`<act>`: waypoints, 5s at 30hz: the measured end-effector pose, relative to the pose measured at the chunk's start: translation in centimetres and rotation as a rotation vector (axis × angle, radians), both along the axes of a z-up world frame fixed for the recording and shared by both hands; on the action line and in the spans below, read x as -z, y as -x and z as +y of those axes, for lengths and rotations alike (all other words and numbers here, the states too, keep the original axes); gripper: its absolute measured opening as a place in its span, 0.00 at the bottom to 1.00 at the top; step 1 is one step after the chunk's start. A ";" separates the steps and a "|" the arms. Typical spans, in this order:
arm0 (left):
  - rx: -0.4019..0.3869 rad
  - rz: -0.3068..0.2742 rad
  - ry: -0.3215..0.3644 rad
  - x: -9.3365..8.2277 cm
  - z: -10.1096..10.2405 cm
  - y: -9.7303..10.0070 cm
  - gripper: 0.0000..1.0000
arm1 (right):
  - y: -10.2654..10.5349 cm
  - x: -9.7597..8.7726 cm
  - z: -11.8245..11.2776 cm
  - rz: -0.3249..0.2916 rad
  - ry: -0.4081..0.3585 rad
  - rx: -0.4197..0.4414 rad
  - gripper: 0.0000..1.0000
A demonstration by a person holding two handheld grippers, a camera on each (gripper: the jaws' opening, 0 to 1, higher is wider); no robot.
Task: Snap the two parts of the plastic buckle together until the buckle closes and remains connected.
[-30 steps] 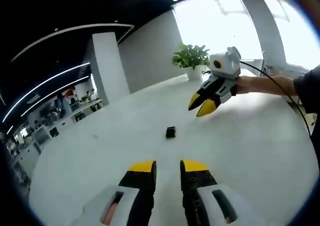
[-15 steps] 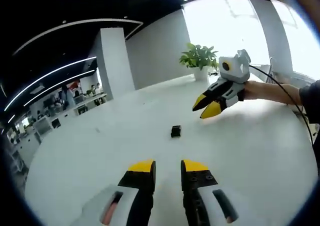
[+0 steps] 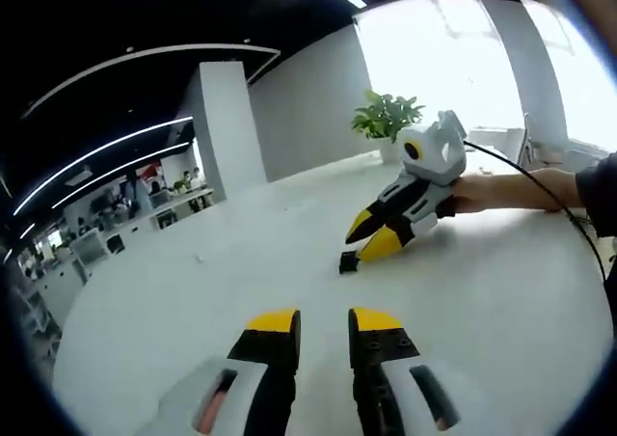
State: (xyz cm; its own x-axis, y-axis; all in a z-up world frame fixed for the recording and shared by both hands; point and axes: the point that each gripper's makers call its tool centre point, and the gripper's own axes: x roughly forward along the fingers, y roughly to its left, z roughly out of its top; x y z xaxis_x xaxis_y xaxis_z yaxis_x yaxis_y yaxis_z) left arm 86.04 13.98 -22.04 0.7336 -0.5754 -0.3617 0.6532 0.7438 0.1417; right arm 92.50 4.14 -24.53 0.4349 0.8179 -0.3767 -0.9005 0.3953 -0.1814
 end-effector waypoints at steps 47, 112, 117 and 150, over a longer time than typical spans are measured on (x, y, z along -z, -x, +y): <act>0.008 -0.025 0.028 -1.1 0.0 0.2 0.19 | -2.0 0.1 -0.8 0.011 0.015 0.035 0.20; -0.171 0.020 0.114 -2.0 2.5 5.8 0.31 | 7.7 -3.2 -8.8 0.147 -0.150 0.264 0.23; -0.195 0.005 0.125 -2.7 2.9 6.7 0.31 | 8.8 -3.5 -9.6 0.120 -0.139 0.298 0.23; -0.266 -0.075 0.150 -5.3 3.8 13.8 0.39 | 15.4 -5.6 -11.1 0.071 -0.201 0.361 0.27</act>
